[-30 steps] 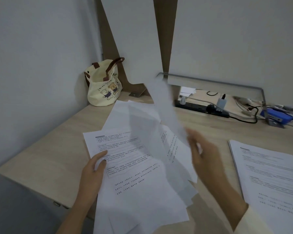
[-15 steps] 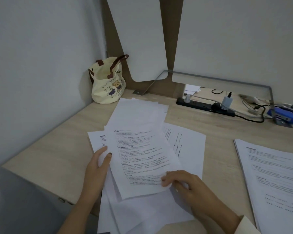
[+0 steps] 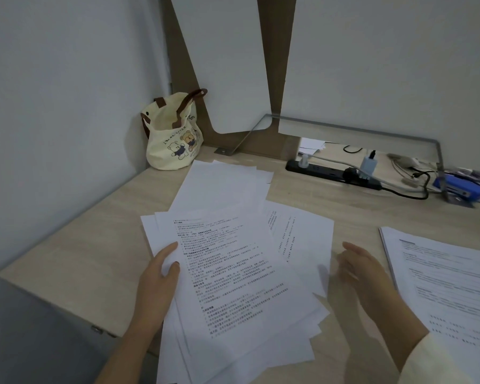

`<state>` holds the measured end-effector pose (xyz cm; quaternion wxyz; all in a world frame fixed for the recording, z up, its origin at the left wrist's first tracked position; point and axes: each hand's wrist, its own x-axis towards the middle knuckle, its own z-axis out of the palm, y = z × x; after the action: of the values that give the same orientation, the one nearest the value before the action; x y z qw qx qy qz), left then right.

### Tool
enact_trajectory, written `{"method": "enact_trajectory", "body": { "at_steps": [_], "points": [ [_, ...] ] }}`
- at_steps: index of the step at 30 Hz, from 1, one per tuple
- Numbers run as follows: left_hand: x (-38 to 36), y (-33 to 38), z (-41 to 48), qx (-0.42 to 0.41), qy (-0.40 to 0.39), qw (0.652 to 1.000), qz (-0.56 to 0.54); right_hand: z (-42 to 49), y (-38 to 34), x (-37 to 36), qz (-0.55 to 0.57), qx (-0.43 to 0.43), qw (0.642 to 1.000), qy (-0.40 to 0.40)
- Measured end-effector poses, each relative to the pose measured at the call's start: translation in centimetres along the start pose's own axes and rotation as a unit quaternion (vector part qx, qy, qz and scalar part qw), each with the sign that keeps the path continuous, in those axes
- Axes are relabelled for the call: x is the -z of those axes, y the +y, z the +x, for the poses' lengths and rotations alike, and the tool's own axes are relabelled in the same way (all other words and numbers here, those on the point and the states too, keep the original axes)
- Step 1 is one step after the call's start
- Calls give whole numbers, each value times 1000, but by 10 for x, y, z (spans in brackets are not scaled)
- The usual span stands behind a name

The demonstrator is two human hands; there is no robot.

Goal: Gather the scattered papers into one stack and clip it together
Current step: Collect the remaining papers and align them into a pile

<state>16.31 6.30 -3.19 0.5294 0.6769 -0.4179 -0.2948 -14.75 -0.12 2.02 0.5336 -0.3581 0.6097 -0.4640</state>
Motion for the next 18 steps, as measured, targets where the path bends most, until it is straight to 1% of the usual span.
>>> {"method": "enact_trajectory", "body": {
  "at_steps": [2, 4, 6, 7, 11, 13, 14, 16, 18],
  "points": [
    [0, -1, 1, -1, 2, 1000, 4, 0, -3, 0, 105, -56, 992, -36],
    [0, -1, 1, -2, 0, 1000, 3, 3, -4, -2, 183, -104, 977, -44],
    [0, -1, 0, -4, -2, 1000, 6, 6, -6, -6, 211, -133, 967, -47],
    [-1, -1, 0, -6, -2, 1000, 8, 8, -6, -8, 207, -140, 967, -52],
    [0, -1, 1, -8, 1, 1000, 17, 17, -7, -18, 160, -153, 972, -77],
    [-1, 0, 0, -11, 0, 1000, 19, 20, -6, -24, 130, -144, 977, -85],
    [-1, 0, 0, -11, 0, 1000, 19, 21, -4, -27, 103, -131, 982, -85],
    [-1, 1, 0, -9, -2, 1000, 18, 18, -3, -34, 15, -95, 991, -88],
    [0, 1, 0, -6, -3, 1000, 17, 14, -2, -41, -76, -44, 991, -99]
  ]
}}
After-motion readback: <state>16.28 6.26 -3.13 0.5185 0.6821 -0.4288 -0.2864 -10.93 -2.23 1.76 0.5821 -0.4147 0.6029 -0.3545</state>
